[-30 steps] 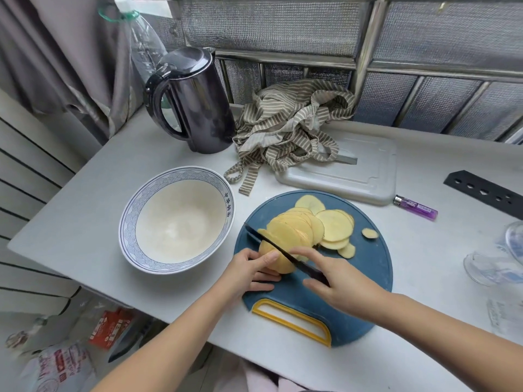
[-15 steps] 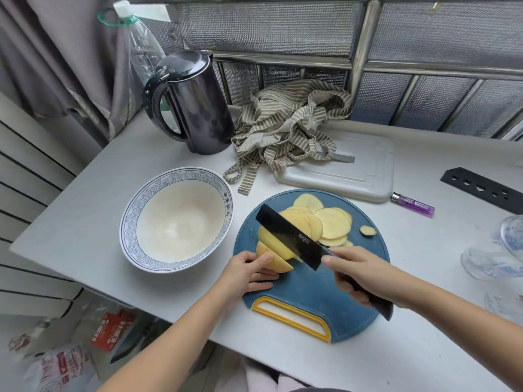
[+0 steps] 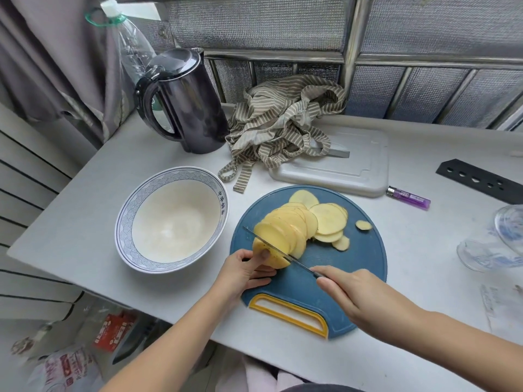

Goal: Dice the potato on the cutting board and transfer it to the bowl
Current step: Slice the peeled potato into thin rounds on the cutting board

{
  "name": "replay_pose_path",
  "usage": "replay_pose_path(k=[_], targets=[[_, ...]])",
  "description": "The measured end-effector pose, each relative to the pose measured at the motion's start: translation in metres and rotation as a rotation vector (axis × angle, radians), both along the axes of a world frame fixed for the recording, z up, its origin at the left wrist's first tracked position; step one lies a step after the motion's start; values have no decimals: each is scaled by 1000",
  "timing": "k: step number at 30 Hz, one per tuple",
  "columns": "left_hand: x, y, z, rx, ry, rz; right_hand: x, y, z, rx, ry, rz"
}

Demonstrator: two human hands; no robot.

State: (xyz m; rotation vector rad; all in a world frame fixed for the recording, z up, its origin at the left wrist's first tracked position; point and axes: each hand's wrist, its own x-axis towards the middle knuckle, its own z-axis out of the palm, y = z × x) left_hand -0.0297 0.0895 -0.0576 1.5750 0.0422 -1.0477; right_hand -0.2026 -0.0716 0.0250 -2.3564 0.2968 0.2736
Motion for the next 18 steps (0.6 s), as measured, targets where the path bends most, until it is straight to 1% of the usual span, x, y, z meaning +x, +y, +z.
replay_pose_path(k=[7,13,18], targets=[[-1,0,-1,-7,-23,-11,-4,6,0,-39,-2,10],[-3,0,-1,0,-35,-17,-4,6,1,-20,-2,16],[-2,-2,-1,12,-35,-31,-6,8,-3,-57,16,35]])
